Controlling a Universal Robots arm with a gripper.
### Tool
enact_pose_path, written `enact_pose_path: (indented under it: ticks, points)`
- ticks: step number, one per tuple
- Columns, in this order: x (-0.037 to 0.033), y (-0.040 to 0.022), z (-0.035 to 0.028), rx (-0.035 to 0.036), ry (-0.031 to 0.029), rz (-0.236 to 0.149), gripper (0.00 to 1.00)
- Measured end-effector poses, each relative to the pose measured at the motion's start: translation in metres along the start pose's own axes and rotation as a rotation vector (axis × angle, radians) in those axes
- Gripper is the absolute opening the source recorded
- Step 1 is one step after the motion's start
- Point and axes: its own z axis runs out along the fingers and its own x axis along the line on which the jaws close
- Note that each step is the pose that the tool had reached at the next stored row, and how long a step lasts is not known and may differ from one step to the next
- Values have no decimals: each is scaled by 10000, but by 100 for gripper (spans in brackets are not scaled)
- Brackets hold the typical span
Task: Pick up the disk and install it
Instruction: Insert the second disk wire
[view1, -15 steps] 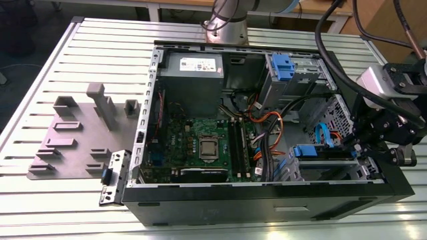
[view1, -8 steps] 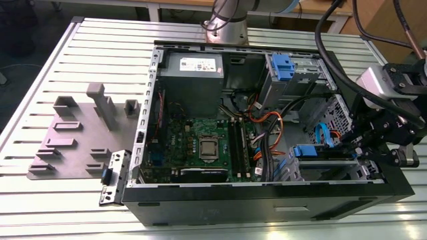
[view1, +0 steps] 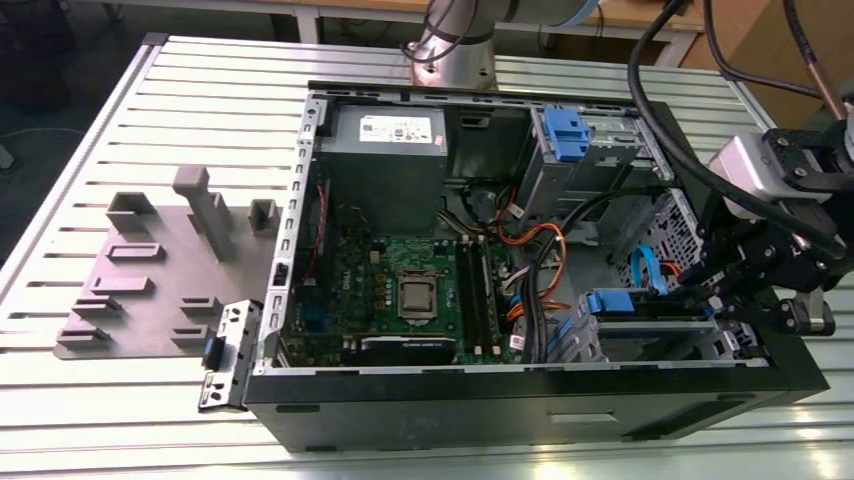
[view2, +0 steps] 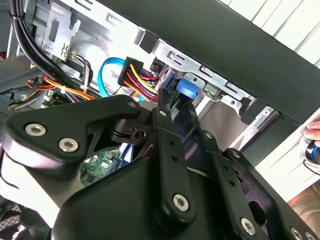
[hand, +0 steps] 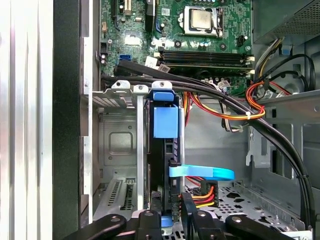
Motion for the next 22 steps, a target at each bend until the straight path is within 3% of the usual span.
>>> enact_pose_path:
  ticks: [20, 22]
  points:
    - [-1, 9, 22, 0, 0, -5, 30]
    - [-1, 10, 21, 0, 2, -5, 22]
